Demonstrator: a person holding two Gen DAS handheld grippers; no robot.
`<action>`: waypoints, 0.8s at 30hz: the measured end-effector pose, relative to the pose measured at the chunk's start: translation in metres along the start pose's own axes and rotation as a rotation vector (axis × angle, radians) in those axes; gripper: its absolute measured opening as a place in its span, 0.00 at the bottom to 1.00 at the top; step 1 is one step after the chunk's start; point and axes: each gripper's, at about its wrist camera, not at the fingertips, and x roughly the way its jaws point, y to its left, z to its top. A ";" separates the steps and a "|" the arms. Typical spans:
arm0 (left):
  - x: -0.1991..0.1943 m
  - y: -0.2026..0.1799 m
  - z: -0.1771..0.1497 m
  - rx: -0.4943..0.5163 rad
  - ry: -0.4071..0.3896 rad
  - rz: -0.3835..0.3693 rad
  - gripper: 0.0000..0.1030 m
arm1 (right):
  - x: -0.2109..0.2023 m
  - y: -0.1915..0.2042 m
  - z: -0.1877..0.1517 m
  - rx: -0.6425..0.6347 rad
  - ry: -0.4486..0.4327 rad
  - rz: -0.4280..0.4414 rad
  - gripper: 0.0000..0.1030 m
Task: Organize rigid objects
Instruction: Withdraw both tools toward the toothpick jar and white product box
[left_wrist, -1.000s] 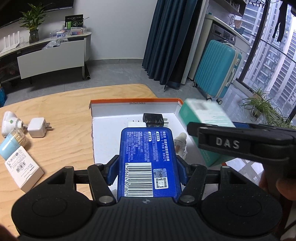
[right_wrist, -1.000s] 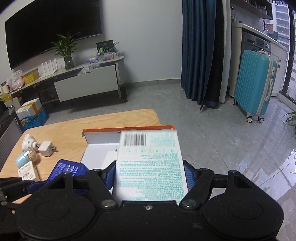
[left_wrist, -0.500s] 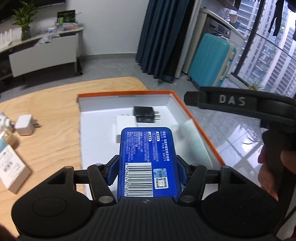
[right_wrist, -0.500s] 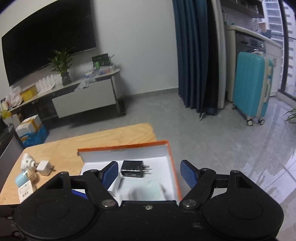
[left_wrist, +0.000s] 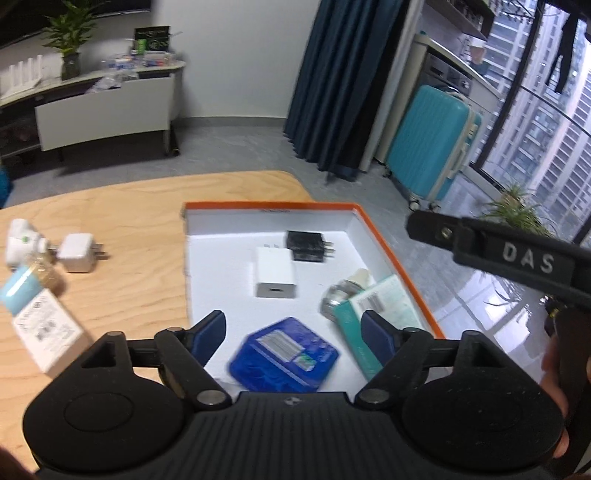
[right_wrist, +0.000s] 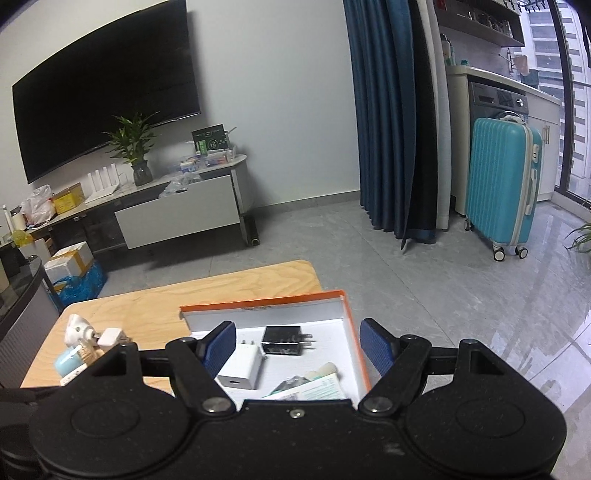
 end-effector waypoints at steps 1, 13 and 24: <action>-0.003 0.003 0.000 -0.005 -0.002 0.010 0.82 | -0.001 0.003 0.000 -0.001 0.002 0.005 0.86; -0.034 0.039 0.002 -0.057 -0.021 0.116 0.88 | -0.010 0.036 -0.008 -0.031 0.021 0.044 0.87; -0.057 0.062 0.000 -0.086 -0.051 0.180 0.90 | -0.016 0.065 -0.010 -0.061 0.030 0.089 0.88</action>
